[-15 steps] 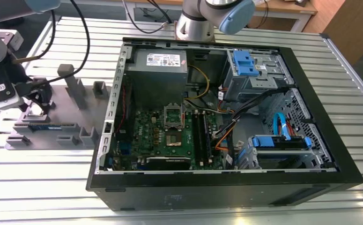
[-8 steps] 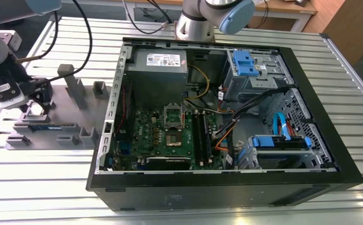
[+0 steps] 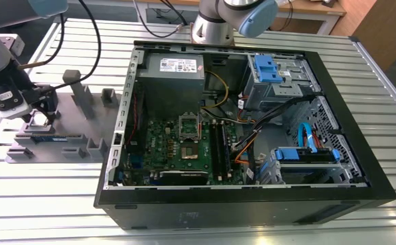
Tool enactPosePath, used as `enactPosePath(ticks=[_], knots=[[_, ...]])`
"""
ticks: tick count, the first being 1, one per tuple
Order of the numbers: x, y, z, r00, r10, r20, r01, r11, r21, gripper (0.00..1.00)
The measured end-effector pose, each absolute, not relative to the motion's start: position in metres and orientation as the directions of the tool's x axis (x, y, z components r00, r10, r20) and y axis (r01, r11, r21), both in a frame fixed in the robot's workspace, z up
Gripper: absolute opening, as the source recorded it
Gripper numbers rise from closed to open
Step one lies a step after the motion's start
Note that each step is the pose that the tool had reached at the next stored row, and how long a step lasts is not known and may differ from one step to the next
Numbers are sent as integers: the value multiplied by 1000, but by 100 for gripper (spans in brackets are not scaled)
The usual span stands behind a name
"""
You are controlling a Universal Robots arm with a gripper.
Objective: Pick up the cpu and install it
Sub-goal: 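Pick up the cpu and move it towards the insertion slot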
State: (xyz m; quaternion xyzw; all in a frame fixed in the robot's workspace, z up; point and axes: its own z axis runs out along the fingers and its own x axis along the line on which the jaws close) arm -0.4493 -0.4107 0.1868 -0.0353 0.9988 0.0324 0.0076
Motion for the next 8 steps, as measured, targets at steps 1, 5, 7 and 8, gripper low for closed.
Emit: enactPosePath(ticks=[1,5,7,8], knots=[[-450,-411,187,-997,-70,-17,-71,995,64,59],[-450,-410,185,-997,-70,-17,-71,995,64,59],[-450,-409,184,-997,-70,-17,-71,995,64,59],[-450,-409,184,-997,-70,-17,-71,995,64,59]])
